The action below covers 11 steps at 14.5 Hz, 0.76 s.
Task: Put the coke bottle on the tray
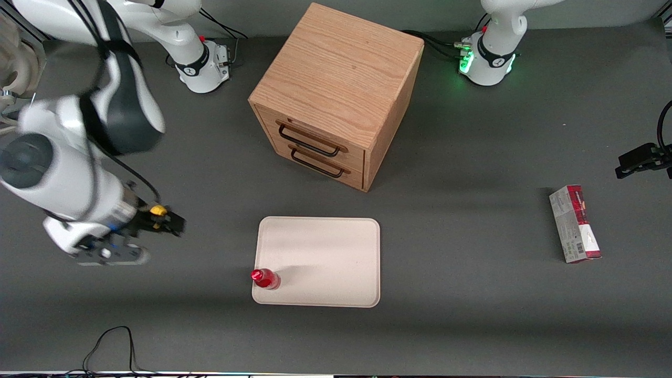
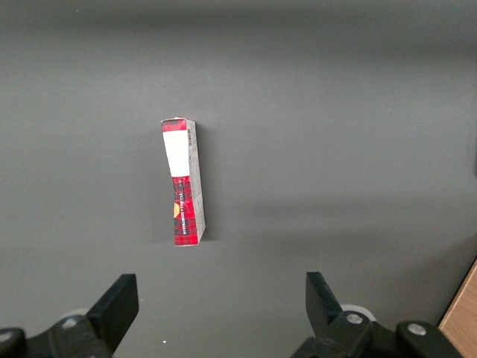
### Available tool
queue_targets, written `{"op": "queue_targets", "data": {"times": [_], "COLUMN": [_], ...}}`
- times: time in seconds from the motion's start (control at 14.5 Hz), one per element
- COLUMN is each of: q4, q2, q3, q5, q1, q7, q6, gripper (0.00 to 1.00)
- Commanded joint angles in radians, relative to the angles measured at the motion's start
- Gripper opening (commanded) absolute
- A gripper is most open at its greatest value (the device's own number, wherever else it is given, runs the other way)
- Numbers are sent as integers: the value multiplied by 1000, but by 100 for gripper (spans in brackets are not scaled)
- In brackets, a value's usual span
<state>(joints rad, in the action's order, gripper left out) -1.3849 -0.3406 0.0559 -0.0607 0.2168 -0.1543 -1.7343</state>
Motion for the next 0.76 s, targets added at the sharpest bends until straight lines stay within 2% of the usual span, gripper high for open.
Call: {"op": "queue_targets", "data": {"times": [0.0, 0.21, 0.69], "q4": [-244, -333, -322], "q2": [253, 389, 410], "q3": [125, 165, 156], "q5": [70, 71, 67], "q1": [15, 13, 10], "q7": [148, 171, 159], "q6": [31, 79, 107], "gripper": [100, 100, 100]}}
